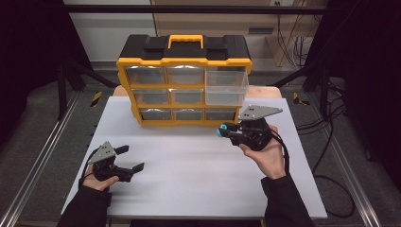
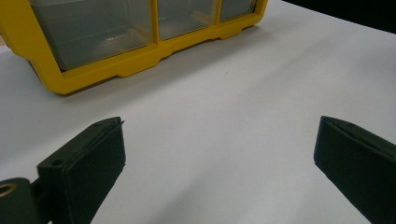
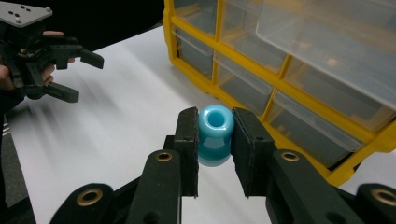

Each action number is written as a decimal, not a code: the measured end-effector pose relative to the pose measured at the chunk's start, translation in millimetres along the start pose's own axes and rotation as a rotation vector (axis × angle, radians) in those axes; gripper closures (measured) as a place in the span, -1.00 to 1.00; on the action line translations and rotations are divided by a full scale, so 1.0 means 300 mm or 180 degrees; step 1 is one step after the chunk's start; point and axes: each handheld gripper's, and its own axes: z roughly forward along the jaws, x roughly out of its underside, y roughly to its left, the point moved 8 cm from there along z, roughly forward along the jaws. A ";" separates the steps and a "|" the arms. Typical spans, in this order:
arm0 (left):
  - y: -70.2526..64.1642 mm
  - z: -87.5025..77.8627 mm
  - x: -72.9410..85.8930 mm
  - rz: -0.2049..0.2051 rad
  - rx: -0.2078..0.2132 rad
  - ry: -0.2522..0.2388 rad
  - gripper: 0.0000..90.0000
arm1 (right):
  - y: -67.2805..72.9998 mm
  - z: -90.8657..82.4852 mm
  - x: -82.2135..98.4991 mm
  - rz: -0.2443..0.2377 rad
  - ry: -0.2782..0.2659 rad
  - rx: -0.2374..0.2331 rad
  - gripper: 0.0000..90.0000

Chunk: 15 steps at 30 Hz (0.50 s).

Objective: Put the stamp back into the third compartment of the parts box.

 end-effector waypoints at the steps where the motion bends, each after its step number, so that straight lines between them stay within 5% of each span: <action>1: 0.000 0.000 0.000 -0.0001 0.0002 -0.0002 -0.96 | -0.001 -0.004 -0.007 -0.0009 -0.0012 0.0006 0.61; 15: 0.000 0.000 0.000 -0.0002 0.0001 -0.0003 -0.96 | -0.001 -0.051 -0.082 -0.0085 -0.0049 0.0053 0.61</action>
